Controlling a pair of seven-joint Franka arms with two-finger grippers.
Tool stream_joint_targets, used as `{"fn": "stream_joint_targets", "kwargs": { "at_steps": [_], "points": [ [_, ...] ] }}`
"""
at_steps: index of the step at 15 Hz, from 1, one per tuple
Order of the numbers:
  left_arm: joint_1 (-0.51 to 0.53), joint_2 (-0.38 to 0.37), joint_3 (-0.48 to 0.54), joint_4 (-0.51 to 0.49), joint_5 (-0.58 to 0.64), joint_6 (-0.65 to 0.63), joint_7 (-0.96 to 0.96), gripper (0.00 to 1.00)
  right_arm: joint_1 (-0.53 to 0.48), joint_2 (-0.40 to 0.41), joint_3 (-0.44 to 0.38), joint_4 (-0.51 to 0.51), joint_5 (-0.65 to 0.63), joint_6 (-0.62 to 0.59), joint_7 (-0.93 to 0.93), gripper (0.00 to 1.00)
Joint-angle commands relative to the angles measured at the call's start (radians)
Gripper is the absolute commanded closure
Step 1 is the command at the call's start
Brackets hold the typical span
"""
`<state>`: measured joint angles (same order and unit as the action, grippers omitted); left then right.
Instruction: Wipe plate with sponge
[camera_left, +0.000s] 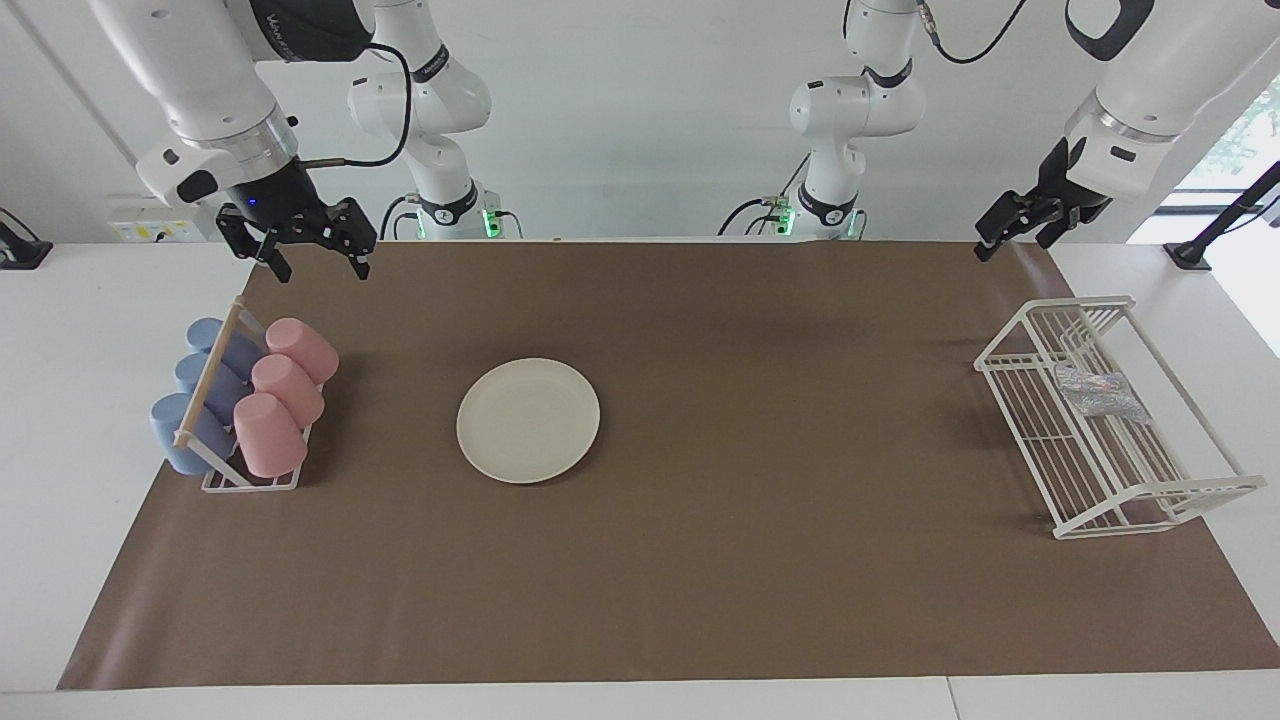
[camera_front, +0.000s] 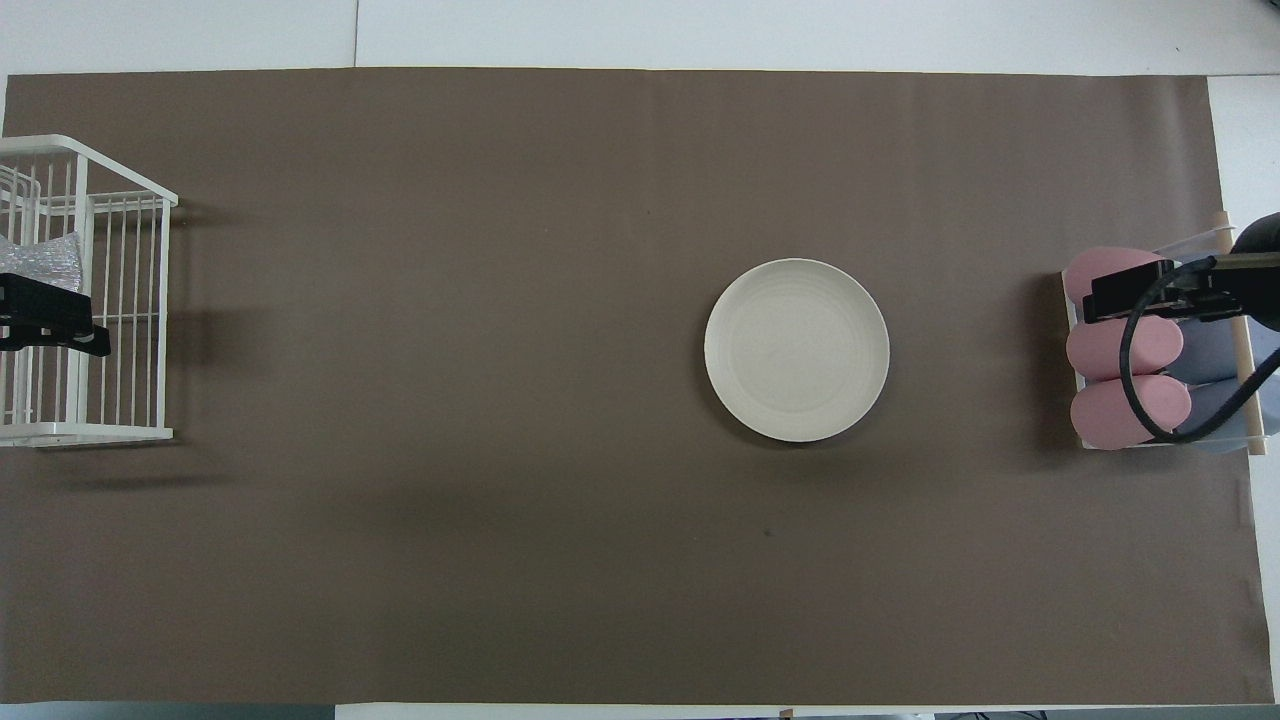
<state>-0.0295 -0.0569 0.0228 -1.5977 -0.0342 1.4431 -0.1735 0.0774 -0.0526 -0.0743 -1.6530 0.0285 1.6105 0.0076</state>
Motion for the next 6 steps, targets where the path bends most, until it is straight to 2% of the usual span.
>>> {"fn": "stream_joint_targets", "kwargs": {
  "at_steps": [1,6],
  "points": [
    [0.022,0.008,-0.018,0.018,-0.007,-0.018,0.014,0.00,-0.007,0.000,0.005,0.013,-0.001,-0.023,0.012,0.00],
    [0.020,0.008,-0.018,0.018,-0.007,-0.015,0.016,0.00,-0.016,0.000,0.004,0.013,-0.001,-0.041,0.008,0.00]
  ]
}}
